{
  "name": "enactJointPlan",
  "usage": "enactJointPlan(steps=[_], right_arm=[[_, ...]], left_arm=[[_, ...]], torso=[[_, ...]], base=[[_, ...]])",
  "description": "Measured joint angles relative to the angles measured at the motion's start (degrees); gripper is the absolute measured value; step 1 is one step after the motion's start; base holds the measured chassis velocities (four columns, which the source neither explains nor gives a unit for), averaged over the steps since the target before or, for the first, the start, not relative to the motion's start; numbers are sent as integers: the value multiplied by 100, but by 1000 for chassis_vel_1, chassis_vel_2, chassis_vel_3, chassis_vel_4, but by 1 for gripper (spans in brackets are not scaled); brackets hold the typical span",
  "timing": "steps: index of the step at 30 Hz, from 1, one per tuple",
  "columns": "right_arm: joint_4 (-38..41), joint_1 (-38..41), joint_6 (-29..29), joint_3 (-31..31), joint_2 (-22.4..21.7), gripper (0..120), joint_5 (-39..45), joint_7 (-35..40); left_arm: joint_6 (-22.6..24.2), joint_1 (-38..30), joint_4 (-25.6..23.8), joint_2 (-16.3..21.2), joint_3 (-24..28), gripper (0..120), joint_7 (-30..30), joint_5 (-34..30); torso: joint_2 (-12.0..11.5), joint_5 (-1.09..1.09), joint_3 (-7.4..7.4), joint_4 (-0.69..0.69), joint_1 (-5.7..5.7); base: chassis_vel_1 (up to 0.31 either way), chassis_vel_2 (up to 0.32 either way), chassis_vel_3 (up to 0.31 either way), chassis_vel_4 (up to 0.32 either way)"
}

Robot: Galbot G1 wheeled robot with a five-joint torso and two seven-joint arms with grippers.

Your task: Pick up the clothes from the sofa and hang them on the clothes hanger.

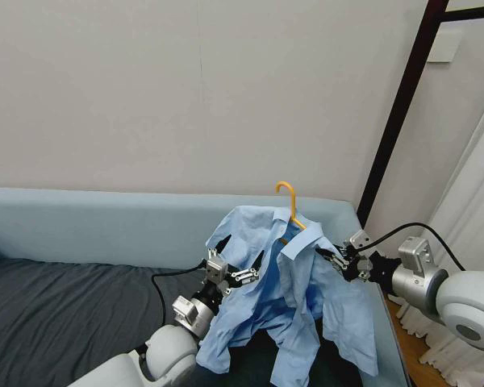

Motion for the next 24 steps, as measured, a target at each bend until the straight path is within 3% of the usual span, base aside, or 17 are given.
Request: enactJointPlan(steps=[7,24], right_arm=[[57,-190,-22,154,64,8,-11,41],[144,-303,-38,183,100,8,-33,90]], left_arm=[[-37,171,110,-534,-181,95,109,201],[145,-554,324,-782,123,93,-184,164]], torso=[[0,0,0,-1,0],[0,0,0,-2,1]], base=[[0,0,0,0],[0,0,0,0]])
